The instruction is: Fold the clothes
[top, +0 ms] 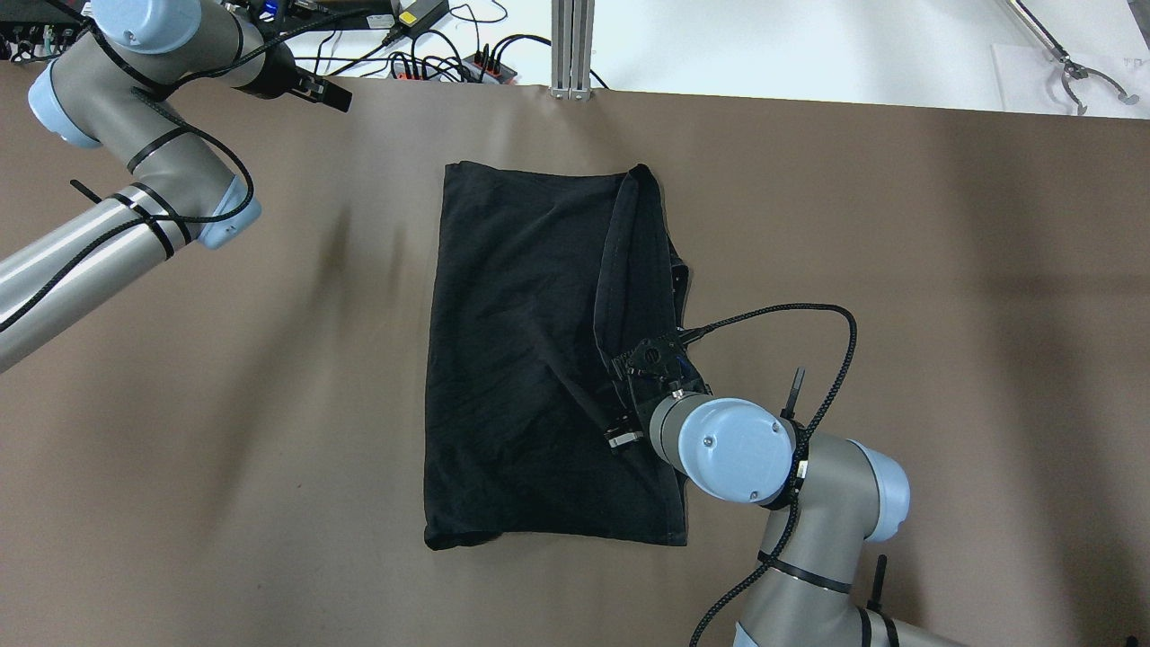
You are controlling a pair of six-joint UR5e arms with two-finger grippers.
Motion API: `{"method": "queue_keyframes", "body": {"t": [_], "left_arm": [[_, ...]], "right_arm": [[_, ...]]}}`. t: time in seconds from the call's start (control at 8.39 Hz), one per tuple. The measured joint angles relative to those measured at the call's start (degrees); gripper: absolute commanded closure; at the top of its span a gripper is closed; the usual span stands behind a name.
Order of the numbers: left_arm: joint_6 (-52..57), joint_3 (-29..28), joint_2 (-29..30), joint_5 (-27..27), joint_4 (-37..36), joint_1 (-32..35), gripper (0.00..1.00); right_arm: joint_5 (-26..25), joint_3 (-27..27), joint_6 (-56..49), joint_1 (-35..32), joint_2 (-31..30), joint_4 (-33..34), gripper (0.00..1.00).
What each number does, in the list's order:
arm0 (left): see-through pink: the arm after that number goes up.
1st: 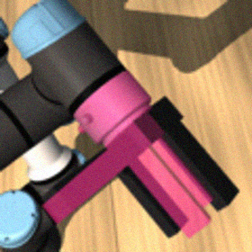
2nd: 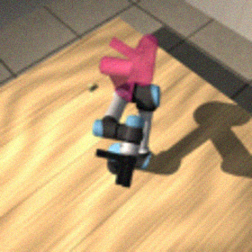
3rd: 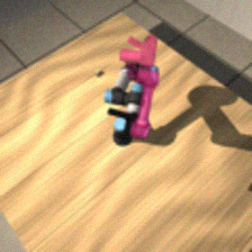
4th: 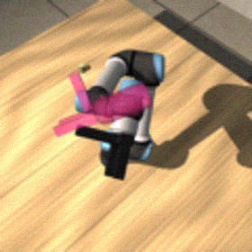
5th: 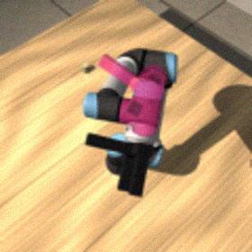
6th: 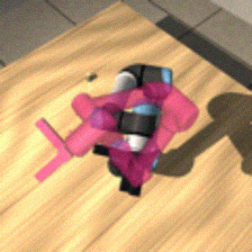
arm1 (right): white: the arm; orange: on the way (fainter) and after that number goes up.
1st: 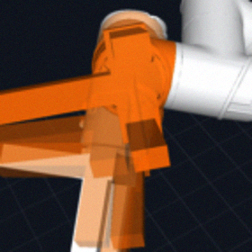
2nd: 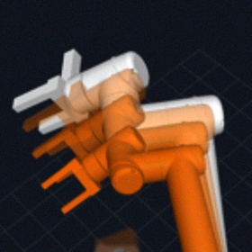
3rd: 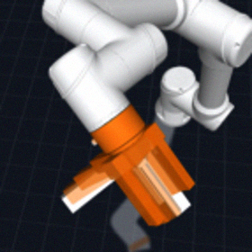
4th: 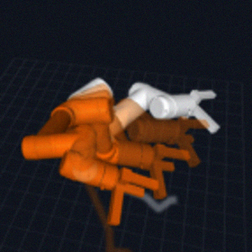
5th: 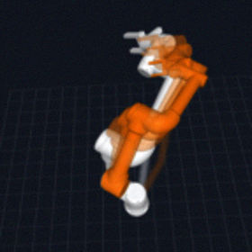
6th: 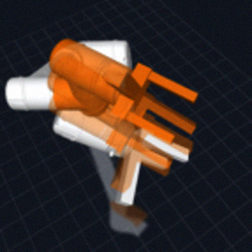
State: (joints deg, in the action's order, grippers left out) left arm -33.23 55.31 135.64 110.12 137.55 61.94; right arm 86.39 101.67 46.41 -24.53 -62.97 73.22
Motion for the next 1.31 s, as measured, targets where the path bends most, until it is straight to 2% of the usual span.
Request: {"method": "queue_keyframes", "body": {"t": [0.36, 0.48, 0.83, 0.95, 1.31], "left_arm": [[0.0, 0.1, -0.3, -0.1, 0.1, -0.1, 0.05], [0.0, 0.1, -0.3, -0.1, 0.1, -0.1, 0.05], [0.0, 0.1, -0.4, -0.1, 0.1, -0.1, 0.05], [0.0, 0.1, -0.5, -0.1, 0.1, -0.1, 0.05], [0.1, 0.1, -0.8, -0.1, 0.1, -0.1, 0.05]], "right_arm": [[0.0, -0.4, -0.3, 0.0, -0.1, 0.0, 0.66], [0.0, -0.4, -0.4, 0.0, -0.1, 0.0, 0.59], [0.1, -0.4, -0.5, 0.0, -0.1, 0.0, 0.58], [0.2, -0.5, -1.3, 0.0, -0.1, 0.0, 0.59], [0.4, -0.7, -5.5, 0.0, -0.1, -0.2, 0.69]]}}
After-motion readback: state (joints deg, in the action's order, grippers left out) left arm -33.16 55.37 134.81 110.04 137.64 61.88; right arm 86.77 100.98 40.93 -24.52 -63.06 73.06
